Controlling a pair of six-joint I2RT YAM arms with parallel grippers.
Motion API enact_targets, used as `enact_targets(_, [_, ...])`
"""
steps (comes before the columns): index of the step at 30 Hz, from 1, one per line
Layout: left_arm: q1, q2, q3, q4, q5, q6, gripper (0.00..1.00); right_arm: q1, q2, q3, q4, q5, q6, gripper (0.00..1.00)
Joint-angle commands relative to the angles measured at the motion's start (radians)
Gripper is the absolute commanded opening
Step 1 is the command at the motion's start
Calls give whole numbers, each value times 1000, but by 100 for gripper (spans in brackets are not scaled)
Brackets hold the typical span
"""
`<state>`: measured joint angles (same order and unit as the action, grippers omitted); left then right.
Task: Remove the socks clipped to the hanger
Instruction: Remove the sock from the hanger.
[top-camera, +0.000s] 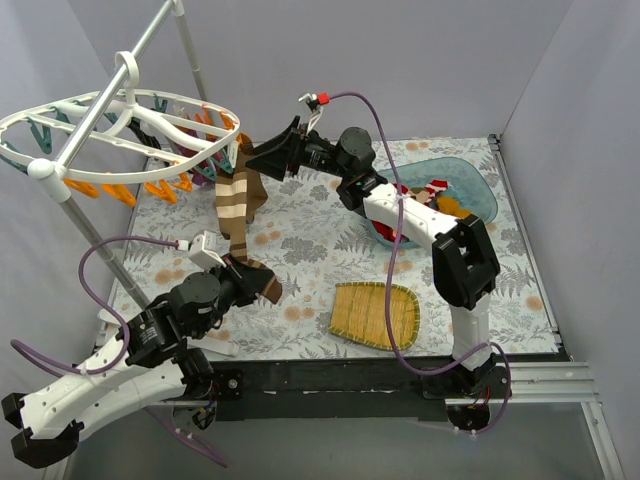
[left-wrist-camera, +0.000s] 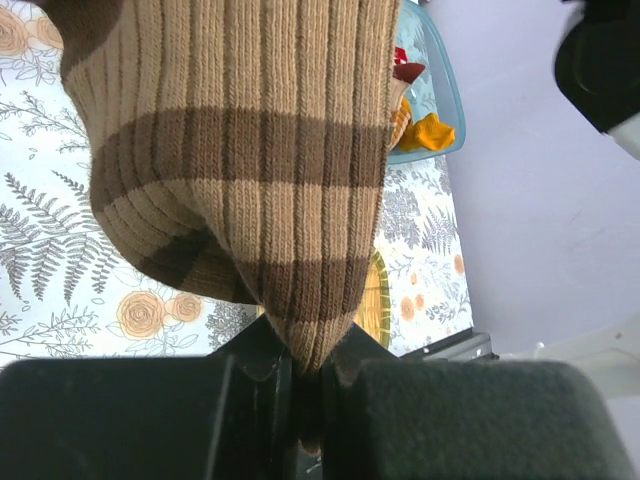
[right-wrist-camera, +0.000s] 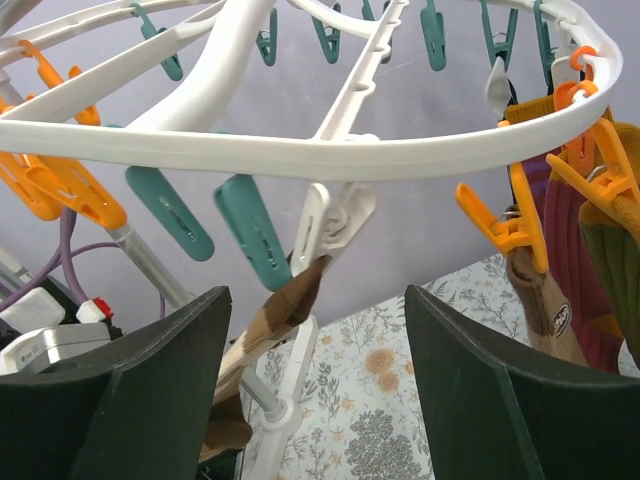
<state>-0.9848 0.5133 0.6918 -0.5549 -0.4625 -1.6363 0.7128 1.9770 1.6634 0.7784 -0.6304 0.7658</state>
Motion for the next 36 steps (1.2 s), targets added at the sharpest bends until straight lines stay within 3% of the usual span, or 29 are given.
enact_targets(1, [-2, 1, 43, -31, 36, -20, 0, -6, 39, 114, 111, -8, 55, 80])
enact_targets(12, [0, 17, 66, -30, 42, -10, 0, -6, 187, 249, 176, 15, 161, 80])
enact_targets(36, [-2, 34, 75, -8, 54, 6, 0, 27, 272, 384, 150, 21, 194, 76])
